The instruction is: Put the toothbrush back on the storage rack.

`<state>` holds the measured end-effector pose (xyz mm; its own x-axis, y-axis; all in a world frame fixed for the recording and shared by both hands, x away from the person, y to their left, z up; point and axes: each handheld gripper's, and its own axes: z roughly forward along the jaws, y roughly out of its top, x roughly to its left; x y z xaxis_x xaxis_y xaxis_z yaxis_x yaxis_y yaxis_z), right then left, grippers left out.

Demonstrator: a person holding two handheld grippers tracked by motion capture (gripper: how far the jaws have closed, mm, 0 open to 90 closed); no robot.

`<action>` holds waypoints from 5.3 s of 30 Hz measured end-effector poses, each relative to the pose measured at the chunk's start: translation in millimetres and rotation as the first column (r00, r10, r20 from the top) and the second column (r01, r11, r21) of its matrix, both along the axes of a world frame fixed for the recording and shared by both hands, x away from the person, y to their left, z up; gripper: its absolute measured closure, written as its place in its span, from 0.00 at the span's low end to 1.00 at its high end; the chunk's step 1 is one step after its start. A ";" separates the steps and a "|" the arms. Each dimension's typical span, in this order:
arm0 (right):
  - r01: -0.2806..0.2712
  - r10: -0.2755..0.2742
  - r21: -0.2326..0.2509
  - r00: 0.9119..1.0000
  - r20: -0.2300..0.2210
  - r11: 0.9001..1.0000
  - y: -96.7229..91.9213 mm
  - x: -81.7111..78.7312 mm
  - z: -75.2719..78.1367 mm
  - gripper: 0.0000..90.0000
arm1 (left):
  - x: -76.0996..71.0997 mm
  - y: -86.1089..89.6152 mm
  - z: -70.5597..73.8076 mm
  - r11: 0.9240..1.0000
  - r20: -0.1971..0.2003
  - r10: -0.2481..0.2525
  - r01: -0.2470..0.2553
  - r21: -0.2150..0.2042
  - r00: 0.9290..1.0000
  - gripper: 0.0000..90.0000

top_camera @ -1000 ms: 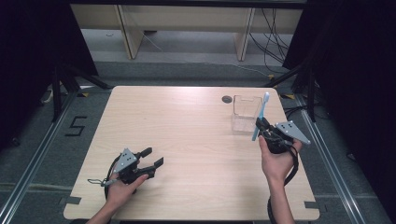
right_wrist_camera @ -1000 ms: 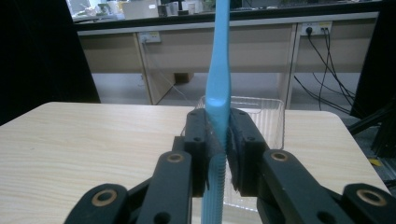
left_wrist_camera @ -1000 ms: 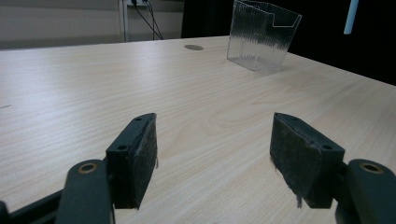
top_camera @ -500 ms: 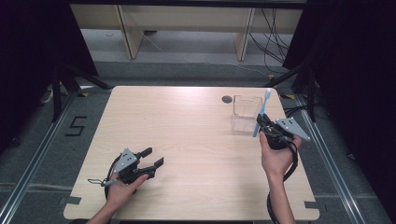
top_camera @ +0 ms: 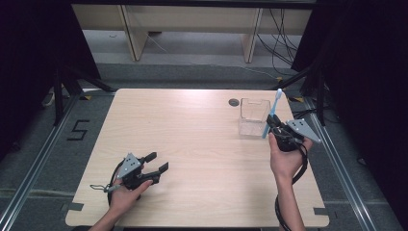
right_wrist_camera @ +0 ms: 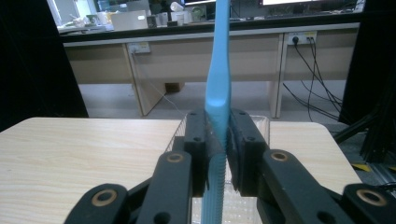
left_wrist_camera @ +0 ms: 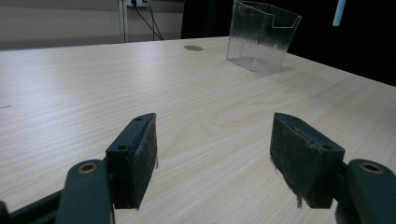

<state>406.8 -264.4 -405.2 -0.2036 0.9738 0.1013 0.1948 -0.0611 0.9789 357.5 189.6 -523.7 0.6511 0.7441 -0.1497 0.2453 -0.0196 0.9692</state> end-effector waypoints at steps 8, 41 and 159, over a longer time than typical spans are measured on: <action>0.012 -0.012 0.006 1.000 0.002 1.000 -1.4 4.0 1.0 0.88 | -0.1 0.2 0.0 1.000 0.001 0.000 0.000 -0.002 1.000 0.35; 0.060 -0.060 0.013 0.998 0.030 0.998 -3.2 28.1 7.2 0.88 | -1.2 1.2 0.8 1.000 -0.009 0.006 -0.006 0.009 1.000 0.35; 0.108 -0.108 -0.042 0.994 -0.010 0.993 -17.8 68.8 -26.3 0.88 | 0.8 1.5 0.0 1.000 -0.012 -0.003 0.003 -0.010 1.000 0.35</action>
<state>475.7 -282.2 -431.5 -0.0961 0.9934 0.0623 0.2012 -0.0419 0.9787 358.3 191.1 -523.7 0.6515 0.7406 -0.1645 0.2565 -0.0110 0.9665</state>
